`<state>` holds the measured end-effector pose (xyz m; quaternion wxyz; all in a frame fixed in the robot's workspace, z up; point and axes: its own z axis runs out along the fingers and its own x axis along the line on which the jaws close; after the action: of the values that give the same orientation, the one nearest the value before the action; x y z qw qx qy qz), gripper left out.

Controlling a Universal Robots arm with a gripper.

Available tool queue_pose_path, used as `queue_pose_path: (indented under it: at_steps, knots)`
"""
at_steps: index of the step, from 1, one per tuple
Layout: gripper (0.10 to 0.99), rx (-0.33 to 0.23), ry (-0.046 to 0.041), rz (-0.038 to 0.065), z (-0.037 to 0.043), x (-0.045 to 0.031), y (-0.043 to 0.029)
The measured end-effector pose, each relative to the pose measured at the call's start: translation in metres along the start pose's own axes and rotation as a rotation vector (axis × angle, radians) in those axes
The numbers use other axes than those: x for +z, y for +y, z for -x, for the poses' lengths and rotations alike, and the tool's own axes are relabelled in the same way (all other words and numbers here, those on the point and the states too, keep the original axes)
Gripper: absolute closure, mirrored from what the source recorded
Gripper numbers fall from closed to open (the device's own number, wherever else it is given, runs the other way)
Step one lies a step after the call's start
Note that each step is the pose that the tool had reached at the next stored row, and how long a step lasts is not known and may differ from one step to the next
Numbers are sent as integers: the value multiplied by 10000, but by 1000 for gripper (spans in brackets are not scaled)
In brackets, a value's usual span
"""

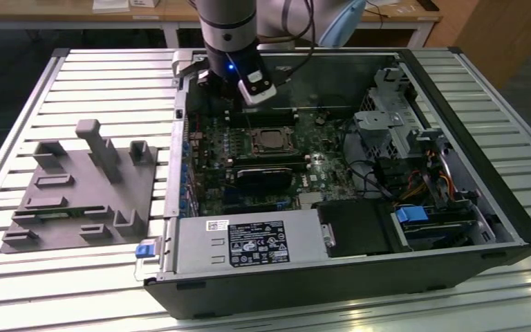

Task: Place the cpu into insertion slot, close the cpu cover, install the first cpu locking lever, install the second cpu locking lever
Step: 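Install the first cpu locking lever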

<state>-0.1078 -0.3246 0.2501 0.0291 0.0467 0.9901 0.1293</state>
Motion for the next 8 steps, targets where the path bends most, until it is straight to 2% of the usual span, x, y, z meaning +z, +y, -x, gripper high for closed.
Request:
queue_pose_path:
  at_steps: [8]
  knots:
    - [984, 2, 4, 0, 236, 19, 20]
